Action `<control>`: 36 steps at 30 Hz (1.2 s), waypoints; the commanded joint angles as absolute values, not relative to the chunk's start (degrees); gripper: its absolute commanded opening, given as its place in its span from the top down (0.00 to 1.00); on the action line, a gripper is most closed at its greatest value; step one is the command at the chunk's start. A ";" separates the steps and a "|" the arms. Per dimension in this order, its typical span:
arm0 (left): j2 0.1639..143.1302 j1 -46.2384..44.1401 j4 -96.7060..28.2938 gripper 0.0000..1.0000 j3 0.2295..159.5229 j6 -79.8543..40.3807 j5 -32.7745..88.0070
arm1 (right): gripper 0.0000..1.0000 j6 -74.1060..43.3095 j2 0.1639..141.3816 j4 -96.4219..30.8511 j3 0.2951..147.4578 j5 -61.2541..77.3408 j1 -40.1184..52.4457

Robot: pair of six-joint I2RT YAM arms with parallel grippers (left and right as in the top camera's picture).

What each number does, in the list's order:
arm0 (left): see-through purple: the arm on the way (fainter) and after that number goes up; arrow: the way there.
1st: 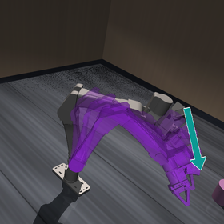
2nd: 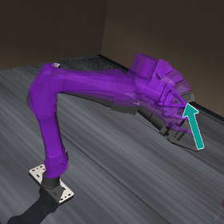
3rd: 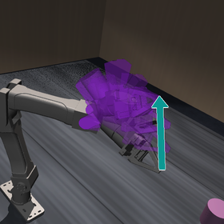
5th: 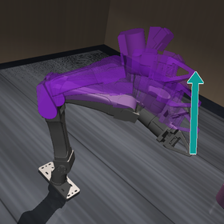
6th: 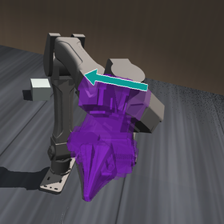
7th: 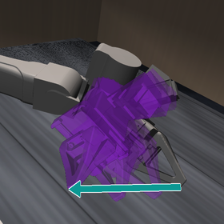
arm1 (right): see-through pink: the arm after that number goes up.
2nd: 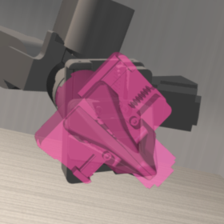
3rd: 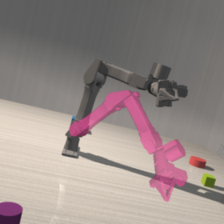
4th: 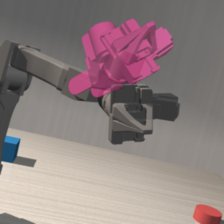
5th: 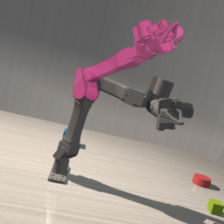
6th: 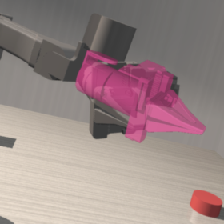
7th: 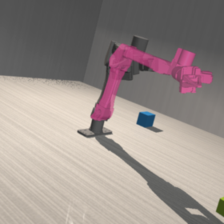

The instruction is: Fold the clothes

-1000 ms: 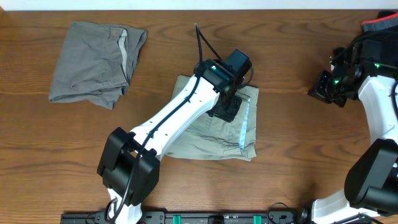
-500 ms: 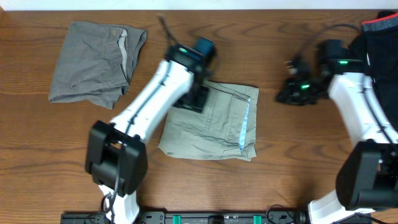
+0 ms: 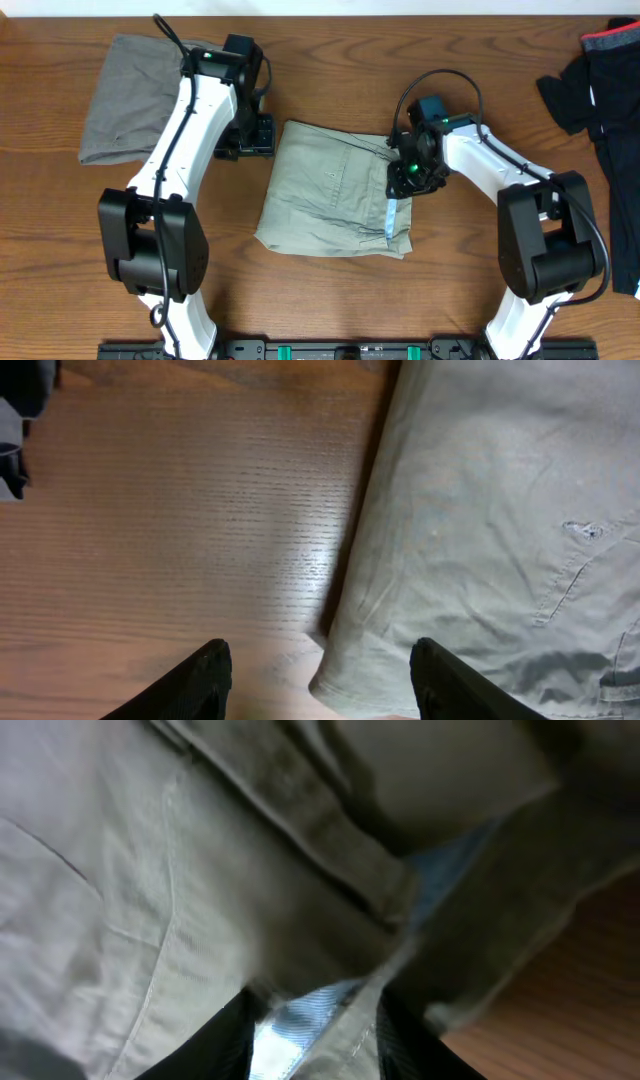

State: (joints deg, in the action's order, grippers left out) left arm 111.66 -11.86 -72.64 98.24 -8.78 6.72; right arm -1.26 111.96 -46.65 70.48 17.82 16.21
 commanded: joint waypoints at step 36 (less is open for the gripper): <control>110.48 -11.97 -69.54 0.40 98.98 -8.19 7.29 | 0.99 5.67 96.12 -47.77 71.99 20.01 11.77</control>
State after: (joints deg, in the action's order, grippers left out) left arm 111.63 -11.94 -69.82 98.24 -8.75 7.18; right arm 7.90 96.92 -47.46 71.18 26.98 12.45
